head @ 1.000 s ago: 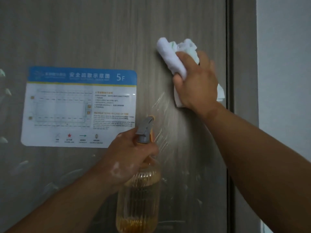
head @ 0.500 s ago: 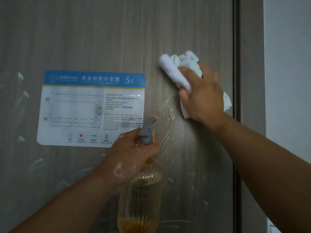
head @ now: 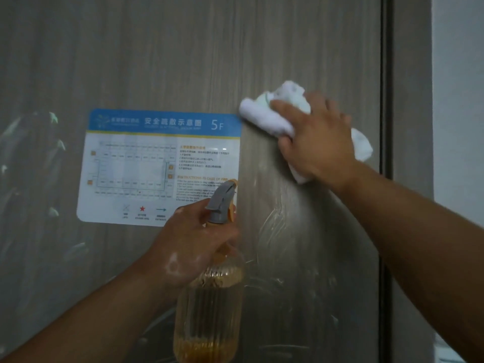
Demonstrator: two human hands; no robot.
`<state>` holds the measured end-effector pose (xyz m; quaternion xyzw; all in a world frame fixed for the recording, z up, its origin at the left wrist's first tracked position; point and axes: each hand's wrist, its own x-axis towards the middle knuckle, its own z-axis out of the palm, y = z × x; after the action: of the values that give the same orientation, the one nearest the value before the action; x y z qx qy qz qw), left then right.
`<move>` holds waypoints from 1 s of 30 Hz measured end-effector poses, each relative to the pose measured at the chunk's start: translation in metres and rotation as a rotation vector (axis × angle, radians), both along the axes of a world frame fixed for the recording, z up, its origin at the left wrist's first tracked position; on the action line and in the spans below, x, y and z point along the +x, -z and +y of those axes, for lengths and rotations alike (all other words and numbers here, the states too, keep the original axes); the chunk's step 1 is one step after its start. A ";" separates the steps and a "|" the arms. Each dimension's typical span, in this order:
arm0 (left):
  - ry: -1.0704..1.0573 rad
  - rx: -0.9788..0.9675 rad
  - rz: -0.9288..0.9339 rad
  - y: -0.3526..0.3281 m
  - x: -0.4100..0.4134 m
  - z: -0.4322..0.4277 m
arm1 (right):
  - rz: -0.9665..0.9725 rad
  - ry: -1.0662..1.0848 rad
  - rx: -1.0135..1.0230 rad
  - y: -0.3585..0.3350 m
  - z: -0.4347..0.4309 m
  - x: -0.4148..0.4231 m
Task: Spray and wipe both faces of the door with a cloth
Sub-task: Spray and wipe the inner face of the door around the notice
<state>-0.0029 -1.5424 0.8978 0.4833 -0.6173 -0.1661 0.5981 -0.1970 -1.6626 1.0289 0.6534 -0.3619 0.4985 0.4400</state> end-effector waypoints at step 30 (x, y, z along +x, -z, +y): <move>0.018 0.020 0.033 0.022 0.008 0.000 | 0.218 -0.123 0.002 0.089 -0.005 -0.003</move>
<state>0.0055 -1.5422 0.8756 0.4808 -0.6101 -0.1857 0.6018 -0.2001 -1.6674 0.9403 0.7251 -0.2720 0.4502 0.4445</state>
